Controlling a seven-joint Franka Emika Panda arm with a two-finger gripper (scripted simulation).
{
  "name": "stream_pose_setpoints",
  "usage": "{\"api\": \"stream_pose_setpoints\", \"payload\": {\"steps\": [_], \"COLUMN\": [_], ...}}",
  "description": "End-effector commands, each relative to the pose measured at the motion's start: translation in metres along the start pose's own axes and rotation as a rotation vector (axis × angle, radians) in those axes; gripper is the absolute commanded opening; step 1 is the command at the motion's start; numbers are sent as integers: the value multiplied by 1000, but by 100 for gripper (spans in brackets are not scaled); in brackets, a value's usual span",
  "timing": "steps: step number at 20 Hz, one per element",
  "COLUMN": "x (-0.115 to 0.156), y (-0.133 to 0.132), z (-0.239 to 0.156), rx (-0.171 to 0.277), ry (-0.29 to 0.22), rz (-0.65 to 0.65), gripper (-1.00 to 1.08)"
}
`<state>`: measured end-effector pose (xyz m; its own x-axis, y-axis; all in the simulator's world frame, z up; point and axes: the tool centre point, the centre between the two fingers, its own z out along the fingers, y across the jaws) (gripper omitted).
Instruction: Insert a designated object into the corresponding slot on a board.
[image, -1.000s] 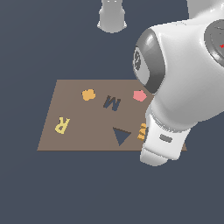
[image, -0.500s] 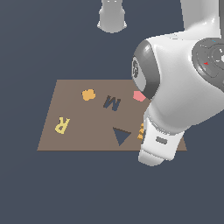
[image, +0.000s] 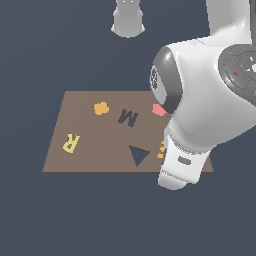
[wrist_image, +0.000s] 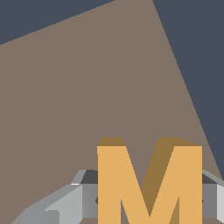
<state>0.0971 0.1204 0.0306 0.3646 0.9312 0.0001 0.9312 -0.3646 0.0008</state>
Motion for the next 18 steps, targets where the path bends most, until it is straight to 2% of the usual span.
{"api": "stream_pose_setpoints", "payload": {"steps": [1,10,18], "x": [0,-2,-15], "y": [0,0,5], "z": [0,-2,-3], "rx": [0,1,1], "ry": [0,-1,0], "rz": [0,14,129], "gripper": [-100,-100,-100]}}
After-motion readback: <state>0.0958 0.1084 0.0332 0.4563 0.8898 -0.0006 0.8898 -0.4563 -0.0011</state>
